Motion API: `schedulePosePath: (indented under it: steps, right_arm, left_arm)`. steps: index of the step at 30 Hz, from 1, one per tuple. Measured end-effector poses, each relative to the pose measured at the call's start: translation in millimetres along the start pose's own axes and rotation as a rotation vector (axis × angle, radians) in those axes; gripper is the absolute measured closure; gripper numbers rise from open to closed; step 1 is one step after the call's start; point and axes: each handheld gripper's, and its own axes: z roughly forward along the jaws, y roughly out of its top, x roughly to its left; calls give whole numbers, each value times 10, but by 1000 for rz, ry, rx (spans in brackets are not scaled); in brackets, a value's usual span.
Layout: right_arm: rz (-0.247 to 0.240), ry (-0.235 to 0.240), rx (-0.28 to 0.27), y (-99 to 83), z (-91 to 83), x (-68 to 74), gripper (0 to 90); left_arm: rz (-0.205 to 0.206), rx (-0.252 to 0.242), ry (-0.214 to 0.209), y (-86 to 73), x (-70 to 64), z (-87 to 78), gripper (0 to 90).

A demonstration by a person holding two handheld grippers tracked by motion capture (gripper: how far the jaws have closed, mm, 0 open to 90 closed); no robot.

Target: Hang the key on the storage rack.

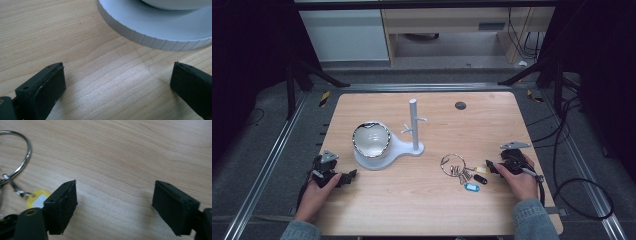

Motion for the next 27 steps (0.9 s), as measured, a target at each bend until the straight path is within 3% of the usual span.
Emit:
schedulePosePath:
  steps: [11, 16, 18, 19, 20, 24, 27]
  right_arm:
    - [-161, 134, 30, 135, -163, 214, 613]
    - [-229, 199, 71, 225, -199, 348, 757]
    - [-251, 208, 87, 249, -202, 380, 769]
    - [-294, 227, 129, 311, -201, 434, 791]
    - [-294, 227, 129, 311, -201, 434, 791]
    - [-407, 241, 207, 498, -176, 544, 784]
    - [-457, 251, 251, 605, -141, 600, 776]
  left_arm:
    - [0, 0, 0, 0, 0, 0, 0]
    - [-2, 0, 3, -1, -4, -2, 0]
    - [-3, 0, 4, -2, -4, -2, 0]
    - [-4, -2, 4, -3, -5, -1, 0]
    - [-4, -2, 4, -3, -5, -1, 0]
    - [-1, 1, 5, -2, -4, -3, 0]
    - [-1, 1, 5, -3, -3, -3, 0]
